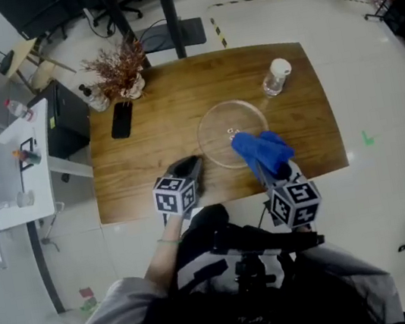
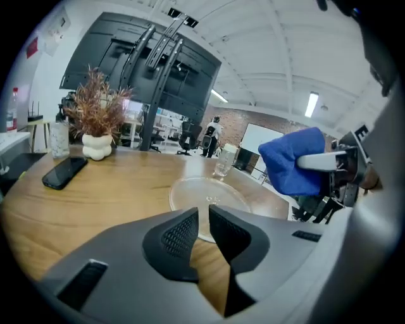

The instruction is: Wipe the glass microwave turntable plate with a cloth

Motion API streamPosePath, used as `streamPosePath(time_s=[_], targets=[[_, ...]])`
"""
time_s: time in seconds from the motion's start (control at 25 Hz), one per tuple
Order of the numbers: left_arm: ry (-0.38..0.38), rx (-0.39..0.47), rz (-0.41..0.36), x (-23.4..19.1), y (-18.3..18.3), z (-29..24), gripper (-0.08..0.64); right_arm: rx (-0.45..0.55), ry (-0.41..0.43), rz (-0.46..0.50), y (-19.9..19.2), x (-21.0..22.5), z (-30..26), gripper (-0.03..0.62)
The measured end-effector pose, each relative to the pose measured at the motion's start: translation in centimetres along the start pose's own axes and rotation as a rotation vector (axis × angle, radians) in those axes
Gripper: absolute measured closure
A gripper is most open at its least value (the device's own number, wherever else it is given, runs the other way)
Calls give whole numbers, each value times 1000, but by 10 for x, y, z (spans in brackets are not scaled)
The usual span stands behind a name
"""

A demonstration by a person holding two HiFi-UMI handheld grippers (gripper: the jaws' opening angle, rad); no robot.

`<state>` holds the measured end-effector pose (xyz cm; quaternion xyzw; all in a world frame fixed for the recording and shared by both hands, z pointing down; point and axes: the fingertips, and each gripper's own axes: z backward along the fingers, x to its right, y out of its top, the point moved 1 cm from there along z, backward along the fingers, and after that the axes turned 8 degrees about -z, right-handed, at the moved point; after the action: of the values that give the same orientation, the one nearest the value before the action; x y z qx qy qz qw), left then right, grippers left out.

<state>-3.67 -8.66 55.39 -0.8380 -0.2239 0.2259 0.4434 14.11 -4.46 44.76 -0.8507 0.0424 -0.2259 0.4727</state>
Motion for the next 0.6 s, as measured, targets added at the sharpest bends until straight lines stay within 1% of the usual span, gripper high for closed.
streamPosePath(time_s=[0.04,0.28,0.48,0.6], targets=[[-14,-17,10,-5,-3,-8,500,-8,-6,2,1,1,-7,492],[-50,-115,4,-31,-18,-48,499,-66,-44,0,0,9,-41,492],[-94,-183,74,-40,-36,-69,499,-122,-77,9,-6,17,-63,492],[-103,-210,67,-44,-37,-78,481,-151,-98,19,-10,24,-74,492]])
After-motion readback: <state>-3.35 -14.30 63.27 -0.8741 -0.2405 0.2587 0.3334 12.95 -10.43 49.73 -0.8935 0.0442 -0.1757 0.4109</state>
